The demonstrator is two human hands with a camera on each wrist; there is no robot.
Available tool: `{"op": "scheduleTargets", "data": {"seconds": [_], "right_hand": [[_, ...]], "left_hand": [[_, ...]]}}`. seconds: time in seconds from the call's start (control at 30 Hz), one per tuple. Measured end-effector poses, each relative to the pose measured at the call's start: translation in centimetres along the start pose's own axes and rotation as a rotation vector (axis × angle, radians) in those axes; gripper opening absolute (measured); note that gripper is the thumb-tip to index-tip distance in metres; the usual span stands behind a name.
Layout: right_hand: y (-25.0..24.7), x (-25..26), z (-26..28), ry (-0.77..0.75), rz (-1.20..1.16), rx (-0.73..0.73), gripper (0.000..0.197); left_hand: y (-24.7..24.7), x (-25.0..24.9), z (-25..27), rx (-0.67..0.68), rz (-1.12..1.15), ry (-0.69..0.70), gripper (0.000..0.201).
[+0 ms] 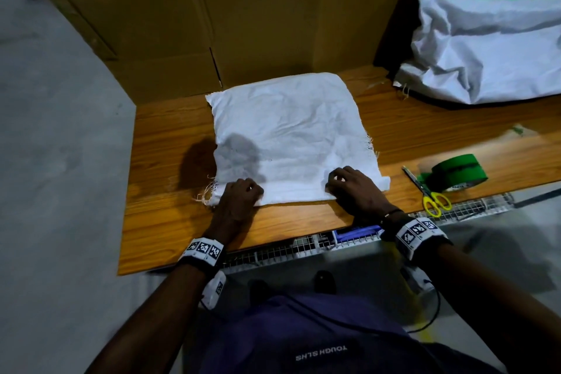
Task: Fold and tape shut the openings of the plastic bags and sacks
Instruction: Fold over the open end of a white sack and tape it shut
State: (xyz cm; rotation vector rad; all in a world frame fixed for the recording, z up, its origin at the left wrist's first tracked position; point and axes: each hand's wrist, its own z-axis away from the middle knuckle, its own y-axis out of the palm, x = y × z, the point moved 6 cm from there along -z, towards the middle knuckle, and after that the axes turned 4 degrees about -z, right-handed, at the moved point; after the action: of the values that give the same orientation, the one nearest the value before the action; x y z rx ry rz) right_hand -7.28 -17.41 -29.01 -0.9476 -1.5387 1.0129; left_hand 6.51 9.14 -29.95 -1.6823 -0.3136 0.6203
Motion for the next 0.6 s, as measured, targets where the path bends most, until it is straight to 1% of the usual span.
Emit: {"op": "scheduleTargets", "data": {"seconds": [0.07,0.13,0.17,0.2,0.23,0.3,0.33,0.4,0.43,0.47,0.5,0.53,0.6], "right_hand": [[0.2,-0.2,0.1,-0.013,0.023,-0.005,0.028],[0.5,-0.4,0.3,-0.009,0.02,0.011,0.039],[0.7,-0.4,0.3,-0.01,0.013,0.027,0.04],[0.7,-0.2,0.2,-0.01,-0.003,0.039,0.039],[0.7,-0.1,0.0,0.013,-0.036,0.045,0.037],[0.5,0.0,-0.5,0.123,-0.099,0.064,0.03],[0.4,0.2,-0.6,0.148,-0.111,0.064,0.029],[0.1,0.6,-0.6,0.095,-0.126,0.03,0.024],[0.0,0.8,-0.5,0.047,-0.116,0.014,0.025],[0.0,0.8,-0.3,0.014,-0.102,-0.003,0.029],[0.0,0.6,-0.2,0.0,-0.088,-0.01,0.031],[0.1,0.5,-0.1,-0.001,-0.076,-0.003,0.034],[0.1,0.3,0.2,0.002,-0.056,0.019,0.037]], "left_hand": [[0.0,0.2,0.6,-0.024,0.002,-0.004,0.017],[0.0,0.1,1.4,-0.024,-0.014,0.022,0.022],[0.0,0.1,1.5,-0.026,-0.042,0.028,0.02],[-0.1,0.0,1.4,-0.031,-0.056,0.022,0.019],[-0.1,0.0,1.2,-0.034,-0.05,0.0,0.022],[0.0,0.3,1.0,-0.029,-0.01,-0.071,0.032],[0.0,0.3,1.1,-0.032,-0.01,-0.091,0.035],[0.0,0.2,1.4,-0.042,-0.028,-0.075,0.035],[-0.2,0.2,1.5,-0.054,-0.025,-0.072,0.028],[-0.4,0.2,1.7,-0.074,-0.01,-0.065,0.017],[-0.8,0.2,1.9,-0.089,0.013,-0.063,0.011],[-0.9,0.1,2.1,-0.097,0.026,-0.059,0.014],[-0.8,0.4,2.4,-0.064,0.022,-0.053,0.017]]}}
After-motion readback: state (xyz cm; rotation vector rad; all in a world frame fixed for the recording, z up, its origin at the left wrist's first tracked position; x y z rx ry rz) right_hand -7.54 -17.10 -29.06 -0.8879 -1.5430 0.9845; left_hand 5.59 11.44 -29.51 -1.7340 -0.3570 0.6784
